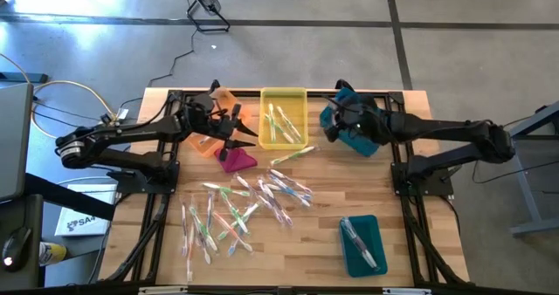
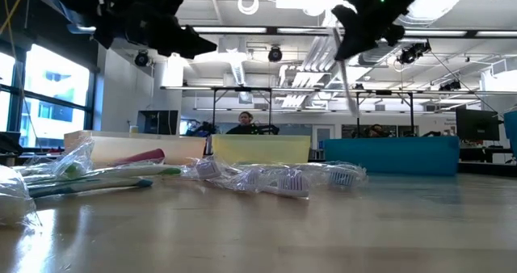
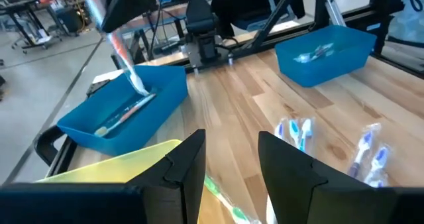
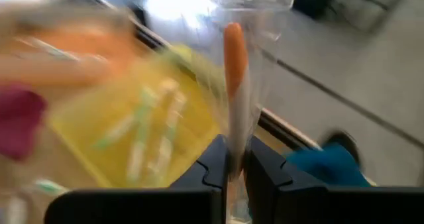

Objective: Pick & Place Toothbrushes
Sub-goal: Put the orange toothbrush into the top blue bin

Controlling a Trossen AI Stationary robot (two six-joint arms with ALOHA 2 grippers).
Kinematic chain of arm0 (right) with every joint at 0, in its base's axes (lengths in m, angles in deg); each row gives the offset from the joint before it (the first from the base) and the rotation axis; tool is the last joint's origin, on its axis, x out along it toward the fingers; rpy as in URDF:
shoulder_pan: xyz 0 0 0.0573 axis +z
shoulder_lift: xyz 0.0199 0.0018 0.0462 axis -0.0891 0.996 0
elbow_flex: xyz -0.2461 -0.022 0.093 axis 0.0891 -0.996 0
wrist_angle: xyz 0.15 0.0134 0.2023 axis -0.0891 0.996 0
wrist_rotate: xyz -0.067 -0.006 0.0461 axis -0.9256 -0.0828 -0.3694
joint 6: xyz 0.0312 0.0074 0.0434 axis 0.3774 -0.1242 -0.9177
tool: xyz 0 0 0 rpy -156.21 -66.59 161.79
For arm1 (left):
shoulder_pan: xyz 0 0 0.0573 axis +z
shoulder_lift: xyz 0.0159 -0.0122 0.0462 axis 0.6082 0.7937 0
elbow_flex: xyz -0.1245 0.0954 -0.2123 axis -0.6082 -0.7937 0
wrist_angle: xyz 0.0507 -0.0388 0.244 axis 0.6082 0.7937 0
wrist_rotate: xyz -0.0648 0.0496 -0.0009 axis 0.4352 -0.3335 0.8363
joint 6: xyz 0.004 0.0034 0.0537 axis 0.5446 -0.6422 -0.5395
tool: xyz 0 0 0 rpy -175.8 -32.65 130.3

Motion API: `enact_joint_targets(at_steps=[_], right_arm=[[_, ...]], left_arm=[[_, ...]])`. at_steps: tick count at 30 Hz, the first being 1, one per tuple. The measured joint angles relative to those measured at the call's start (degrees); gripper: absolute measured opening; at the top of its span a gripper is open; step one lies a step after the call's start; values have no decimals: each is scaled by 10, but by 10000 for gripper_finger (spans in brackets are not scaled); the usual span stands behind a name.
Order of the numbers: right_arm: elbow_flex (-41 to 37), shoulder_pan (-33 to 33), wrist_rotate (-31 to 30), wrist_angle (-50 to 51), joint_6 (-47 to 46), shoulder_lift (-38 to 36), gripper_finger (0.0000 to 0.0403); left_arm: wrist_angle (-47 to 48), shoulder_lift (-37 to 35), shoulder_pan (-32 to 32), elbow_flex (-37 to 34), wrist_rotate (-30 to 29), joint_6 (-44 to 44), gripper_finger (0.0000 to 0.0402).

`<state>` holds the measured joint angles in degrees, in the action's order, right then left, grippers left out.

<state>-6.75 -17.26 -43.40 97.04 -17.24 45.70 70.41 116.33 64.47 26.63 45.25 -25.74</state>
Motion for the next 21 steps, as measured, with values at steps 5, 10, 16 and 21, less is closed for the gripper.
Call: enact_joint_targets(at_steps=[5, 10, 16, 21], right_arm=[[2, -71, 29, 93, -38, 0, 21], [2, -145, 73, 154, -51, 1, 21], [2, -207, 123, 193, -63, 23, 21], [2, -232, 145, 214, -68, 63, 21]], left_arm=[[-2, -4, 0, 0, 0, 0, 134], [-1, -4, 0, 0, 0, 0, 134], [-1, -4, 0, 0, 0, 0, 134], [-1, -4, 0, 0, 0, 0, 134]])
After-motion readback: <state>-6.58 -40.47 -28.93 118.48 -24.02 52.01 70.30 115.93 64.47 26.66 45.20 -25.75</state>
